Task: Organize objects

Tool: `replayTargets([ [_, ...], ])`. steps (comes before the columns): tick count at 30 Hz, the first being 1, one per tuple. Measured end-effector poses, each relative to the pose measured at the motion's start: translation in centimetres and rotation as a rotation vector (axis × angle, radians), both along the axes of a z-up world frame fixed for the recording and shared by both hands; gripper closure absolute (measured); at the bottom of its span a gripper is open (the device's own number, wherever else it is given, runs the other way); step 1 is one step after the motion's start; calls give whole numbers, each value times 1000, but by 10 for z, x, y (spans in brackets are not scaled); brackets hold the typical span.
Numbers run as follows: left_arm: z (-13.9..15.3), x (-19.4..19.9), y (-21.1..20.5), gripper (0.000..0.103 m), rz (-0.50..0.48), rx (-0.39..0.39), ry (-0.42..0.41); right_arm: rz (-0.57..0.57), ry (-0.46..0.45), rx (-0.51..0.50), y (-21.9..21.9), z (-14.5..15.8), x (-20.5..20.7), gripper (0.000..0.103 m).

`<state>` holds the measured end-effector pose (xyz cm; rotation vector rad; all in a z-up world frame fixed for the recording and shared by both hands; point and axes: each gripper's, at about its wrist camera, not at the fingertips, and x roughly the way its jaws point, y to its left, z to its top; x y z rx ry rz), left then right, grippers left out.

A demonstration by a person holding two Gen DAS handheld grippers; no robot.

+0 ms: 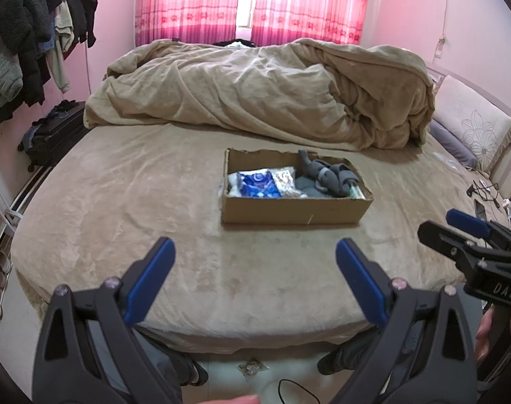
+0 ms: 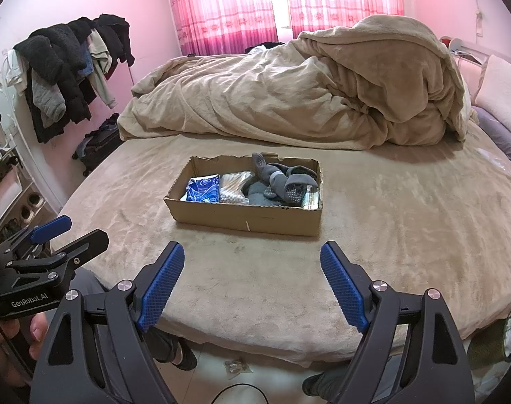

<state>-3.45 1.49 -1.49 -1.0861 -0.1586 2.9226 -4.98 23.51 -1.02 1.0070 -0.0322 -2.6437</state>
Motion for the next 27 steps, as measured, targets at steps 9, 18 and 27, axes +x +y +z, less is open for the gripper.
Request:
replayTargets([
  [9,1,-2,2,6,-5,-1,1,0,2,0,0,0,0,17],
  [18,1,-2,4,6,-12,0,0,-1,1,0,0,0,0,17],
  [27,0,-8,5,6,-35,1,-7,-1,-2,1,0,-1,-1,17],
])
